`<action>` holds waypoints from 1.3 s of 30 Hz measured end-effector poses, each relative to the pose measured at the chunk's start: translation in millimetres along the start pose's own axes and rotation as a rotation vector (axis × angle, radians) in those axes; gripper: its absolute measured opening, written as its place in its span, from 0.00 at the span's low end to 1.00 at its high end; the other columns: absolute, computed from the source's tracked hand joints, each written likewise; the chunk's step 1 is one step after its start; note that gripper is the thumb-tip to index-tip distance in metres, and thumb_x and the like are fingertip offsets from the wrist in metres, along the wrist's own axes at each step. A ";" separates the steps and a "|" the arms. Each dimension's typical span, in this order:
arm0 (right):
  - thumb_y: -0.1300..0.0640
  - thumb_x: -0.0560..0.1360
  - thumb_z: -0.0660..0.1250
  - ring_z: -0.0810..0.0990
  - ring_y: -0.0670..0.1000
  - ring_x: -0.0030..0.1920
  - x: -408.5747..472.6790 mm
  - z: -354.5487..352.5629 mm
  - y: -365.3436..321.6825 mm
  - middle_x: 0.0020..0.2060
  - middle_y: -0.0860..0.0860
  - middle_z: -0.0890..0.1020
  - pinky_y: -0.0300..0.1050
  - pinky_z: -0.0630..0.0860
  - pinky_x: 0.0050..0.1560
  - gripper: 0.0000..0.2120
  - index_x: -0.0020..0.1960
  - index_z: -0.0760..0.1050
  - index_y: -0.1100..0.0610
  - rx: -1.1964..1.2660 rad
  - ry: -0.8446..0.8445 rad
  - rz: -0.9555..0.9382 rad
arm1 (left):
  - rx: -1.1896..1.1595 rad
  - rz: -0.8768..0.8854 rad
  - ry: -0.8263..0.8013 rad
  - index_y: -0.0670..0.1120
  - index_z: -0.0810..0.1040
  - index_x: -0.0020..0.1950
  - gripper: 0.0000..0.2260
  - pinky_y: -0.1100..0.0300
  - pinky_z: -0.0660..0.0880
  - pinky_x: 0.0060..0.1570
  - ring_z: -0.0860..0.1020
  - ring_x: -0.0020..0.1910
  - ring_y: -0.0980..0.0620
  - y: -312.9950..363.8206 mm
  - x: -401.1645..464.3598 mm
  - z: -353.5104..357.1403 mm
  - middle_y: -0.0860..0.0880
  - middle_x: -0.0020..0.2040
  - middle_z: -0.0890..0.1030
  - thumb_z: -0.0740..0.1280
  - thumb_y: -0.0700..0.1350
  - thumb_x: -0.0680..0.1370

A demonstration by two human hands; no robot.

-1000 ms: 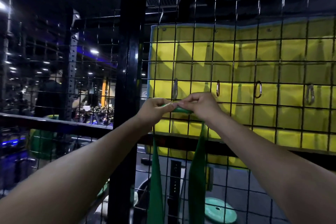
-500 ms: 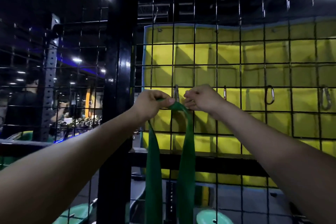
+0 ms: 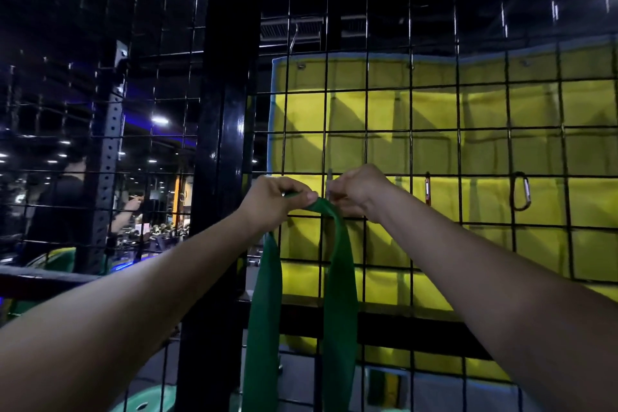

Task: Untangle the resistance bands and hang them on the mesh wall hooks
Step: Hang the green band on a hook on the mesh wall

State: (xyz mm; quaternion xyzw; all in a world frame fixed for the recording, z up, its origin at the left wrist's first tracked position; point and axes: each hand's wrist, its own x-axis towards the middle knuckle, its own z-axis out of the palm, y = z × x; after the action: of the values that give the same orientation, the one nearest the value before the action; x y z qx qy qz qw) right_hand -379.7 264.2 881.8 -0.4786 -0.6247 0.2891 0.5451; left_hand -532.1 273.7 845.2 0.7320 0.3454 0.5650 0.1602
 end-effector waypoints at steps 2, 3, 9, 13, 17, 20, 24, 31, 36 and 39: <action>0.63 0.74 0.68 0.80 0.54 0.41 2.5 0.5 -1.7 0.44 0.60 0.80 0.52 0.79 0.56 0.06 0.40 0.73 0.61 -0.032 -0.016 -0.004 | -0.016 -0.005 0.018 0.45 0.82 0.44 0.03 0.65 0.72 0.48 0.79 0.45 0.58 1.3 0.7 -0.9 0.51 0.42 0.82 0.70 0.44 0.73; 0.63 0.74 0.69 0.80 0.55 0.42 3.5 0.5 -2.4 0.45 0.60 0.81 0.52 0.79 0.56 0.05 0.42 0.74 0.61 -0.048 -0.027 -0.006 | -0.017 -0.003 0.027 0.45 0.82 0.44 0.03 0.66 0.72 0.47 0.79 0.45 0.58 2.0 1.1 -1.9 0.51 0.42 0.82 0.70 0.44 0.73; 0.61 0.71 0.73 0.82 0.52 0.37 6.5 1.6 -5.0 0.41 0.57 0.82 0.46 0.79 0.40 0.13 0.51 0.74 0.64 -0.005 -0.042 -0.022 | -0.027 0.025 0.024 0.44 0.82 0.44 0.03 0.67 0.73 0.47 0.79 0.43 0.59 5.6 6.6 -4.1 0.51 0.41 0.82 0.70 0.42 0.73; 0.54 0.66 0.77 0.84 0.58 0.45 10.9 12.9 -4.2 0.46 0.60 0.83 0.52 0.82 0.46 0.18 0.48 0.74 0.64 -0.037 0.130 -0.037 | -0.028 0.044 0.015 0.44 0.82 0.44 0.02 0.74 0.73 0.41 0.80 0.38 0.66 8.0 12.1 -4.1 0.53 0.40 0.82 0.69 0.41 0.73; 0.52 0.65 0.78 0.84 0.58 0.44 8.8 17.1 -5.8 0.43 0.59 0.82 0.50 0.81 0.47 0.19 0.36 0.70 0.60 -0.098 0.218 -0.037 | -0.039 0.045 0.015 0.44 0.82 0.44 0.02 0.70 0.72 0.45 0.80 0.40 0.63 6.3 12.0 -6.2 0.52 0.40 0.82 0.70 0.41 0.73; 0.52 0.64 0.79 0.84 0.59 0.44 11.7 17.2 -4.5 0.44 0.59 0.83 0.55 0.81 0.49 0.19 0.35 0.70 0.60 -0.094 0.213 -0.013 | -0.050 0.044 0.017 0.43 0.82 0.44 0.03 0.69 0.71 0.45 0.79 0.43 0.58 6.7 9.9 -9.8 0.50 0.41 0.82 0.69 0.41 0.73; 0.53 0.67 0.76 0.83 0.57 0.42 8.6 11.4 -8.4 0.42 0.59 0.82 0.52 0.81 0.48 0.18 0.35 0.69 0.60 -0.128 0.161 0.043 | -0.065 0.034 0.008 0.45 0.82 0.42 0.02 0.68 0.70 0.45 0.78 0.44 0.59 6.7 9.5 -12.0 0.51 0.41 0.82 0.69 0.41 0.73; 0.60 0.73 0.69 0.80 0.52 0.28 -1.8 1.1 -17.4 0.36 0.58 0.78 0.43 0.77 0.29 0.10 0.40 0.70 0.64 -0.052 -0.055 0.146 | -0.084 0.018 -0.017 0.46 0.82 0.42 0.02 0.70 0.70 0.43 0.79 0.42 0.61 7.9 14.2 -5.9 0.52 0.40 0.82 0.70 0.41 0.73; 0.62 0.74 0.69 0.76 0.49 0.17 -0.9 -1.1 -12.8 0.35 0.60 0.78 0.37 0.72 0.16 0.17 0.58 0.70 0.70 -0.055 -0.044 0.072 | -0.117 0.024 -0.006 0.47 0.82 0.41 0.01 0.65 0.73 0.50 0.79 0.44 0.58 2.1 18.5 -3.1 0.50 0.41 0.83 0.70 0.42 0.73; 0.58 0.71 0.72 0.82 0.52 0.28 9.9 -0.8 -7.3 0.37 0.59 0.81 0.40 0.79 0.26 0.20 0.58 0.73 0.69 -0.134 -0.010 0.034 | -0.142 0.012 0.006 0.47 0.81 0.41 0.02 0.63 0.73 0.51 0.80 0.44 0.56 0.1 21.5 -0.3 0.50 0.42 0.83 0.70 0.41 0.73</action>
State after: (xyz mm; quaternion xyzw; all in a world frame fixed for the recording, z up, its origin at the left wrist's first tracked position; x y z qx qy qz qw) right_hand -380.4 270.4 892.5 -0.5229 -0.6372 0.2583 0.5038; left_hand -529.7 288.4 860.7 0.7192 0.3004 0.5912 0.2072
